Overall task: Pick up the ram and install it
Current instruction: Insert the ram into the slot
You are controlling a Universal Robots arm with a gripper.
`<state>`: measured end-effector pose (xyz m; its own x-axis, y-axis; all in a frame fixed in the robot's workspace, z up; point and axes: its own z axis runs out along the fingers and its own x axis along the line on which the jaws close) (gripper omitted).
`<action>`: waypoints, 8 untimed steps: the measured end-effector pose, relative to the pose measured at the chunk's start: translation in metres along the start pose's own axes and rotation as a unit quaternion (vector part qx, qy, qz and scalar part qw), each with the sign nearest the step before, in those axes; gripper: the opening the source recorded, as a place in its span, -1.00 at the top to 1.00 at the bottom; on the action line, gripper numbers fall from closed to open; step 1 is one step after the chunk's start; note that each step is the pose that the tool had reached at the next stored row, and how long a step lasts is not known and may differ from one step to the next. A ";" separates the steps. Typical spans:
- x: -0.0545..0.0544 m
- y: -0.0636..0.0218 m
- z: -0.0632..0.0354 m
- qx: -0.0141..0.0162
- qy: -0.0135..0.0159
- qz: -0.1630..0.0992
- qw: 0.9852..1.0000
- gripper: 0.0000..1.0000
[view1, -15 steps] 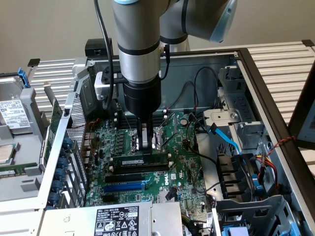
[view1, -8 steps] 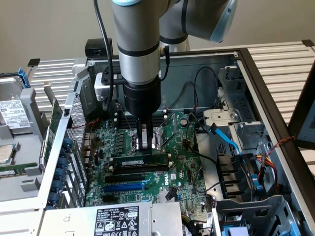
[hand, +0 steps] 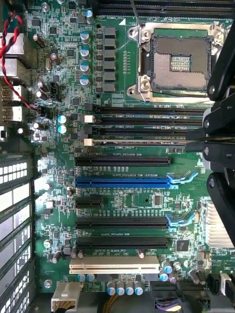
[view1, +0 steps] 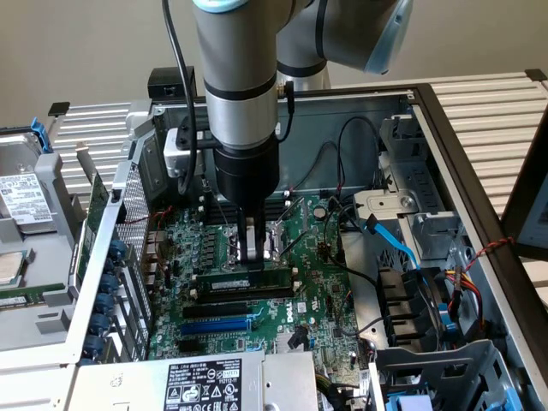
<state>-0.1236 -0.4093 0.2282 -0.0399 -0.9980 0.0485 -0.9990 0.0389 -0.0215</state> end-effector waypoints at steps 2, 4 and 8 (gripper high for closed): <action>0.000 0.0002 0.0004 0.000 0.000 0.000 1.000 0.74; 0.000 0.0003 0.0010 0.000 0.000 0.000 1.000 0.74; -0.001 0.0005 0.0026 0.001 0.000 0.000 1.000 0.74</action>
<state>-0.1240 -0.4089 0.2256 -0.0399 -0.9980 0.0487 -0.9990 0.0388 -0.0234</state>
